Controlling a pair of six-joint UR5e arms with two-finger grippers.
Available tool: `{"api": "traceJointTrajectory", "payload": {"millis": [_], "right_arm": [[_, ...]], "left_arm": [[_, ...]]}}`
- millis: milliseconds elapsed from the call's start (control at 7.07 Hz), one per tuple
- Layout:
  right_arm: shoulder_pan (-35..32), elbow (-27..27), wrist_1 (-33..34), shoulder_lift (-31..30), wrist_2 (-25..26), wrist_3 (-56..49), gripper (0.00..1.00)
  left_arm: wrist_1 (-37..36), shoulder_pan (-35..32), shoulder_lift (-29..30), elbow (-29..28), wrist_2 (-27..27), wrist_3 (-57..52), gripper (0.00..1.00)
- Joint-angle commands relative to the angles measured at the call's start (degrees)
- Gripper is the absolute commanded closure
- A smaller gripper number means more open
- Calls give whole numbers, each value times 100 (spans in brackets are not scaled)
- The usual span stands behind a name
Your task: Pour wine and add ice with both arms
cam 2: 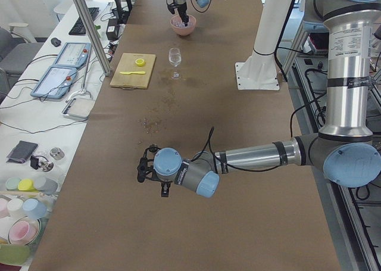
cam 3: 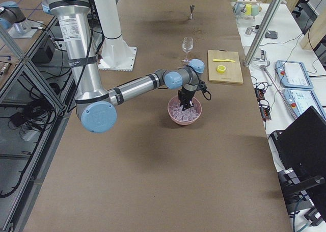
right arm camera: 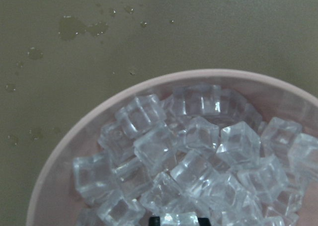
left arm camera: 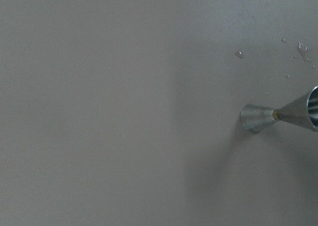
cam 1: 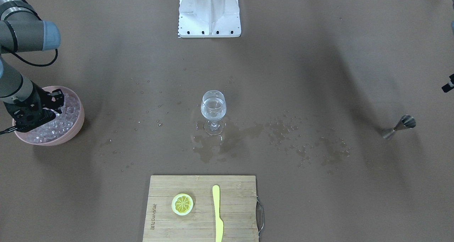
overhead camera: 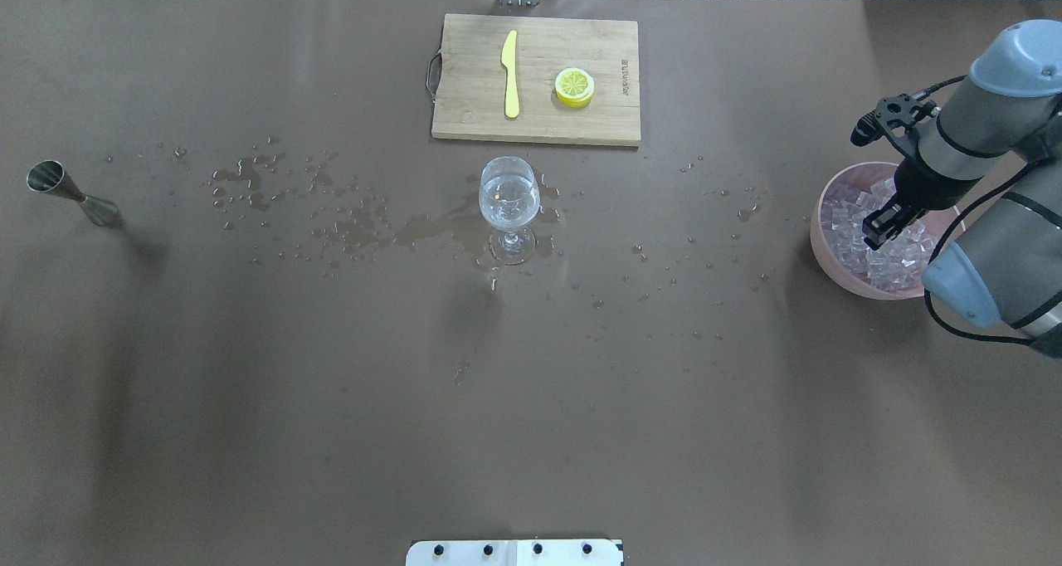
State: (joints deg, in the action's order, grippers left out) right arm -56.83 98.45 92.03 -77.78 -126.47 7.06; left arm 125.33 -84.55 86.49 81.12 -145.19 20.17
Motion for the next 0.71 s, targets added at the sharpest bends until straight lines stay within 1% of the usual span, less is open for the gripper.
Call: {"api": "traceJointTrajectory", "payload": {"millis": [0,141,283,424,566], "right_arm": [[-372,51,61,175,-428,-20,100],[-443,69,183,498,-666,102,100],[-443,287,749,988,-886,573,100],[-304,472,964,1420,-905,1482,100],[124,456,931,1972,-836,2797,100]], "left_arm": [[0,0,17,0,0,13,2],[0,0,17,9,0,13,2],[0,0,17,9,0,13,2],[9,0,17,18,-9,13,2],[9,0,17,18,-9,13,2]]}}
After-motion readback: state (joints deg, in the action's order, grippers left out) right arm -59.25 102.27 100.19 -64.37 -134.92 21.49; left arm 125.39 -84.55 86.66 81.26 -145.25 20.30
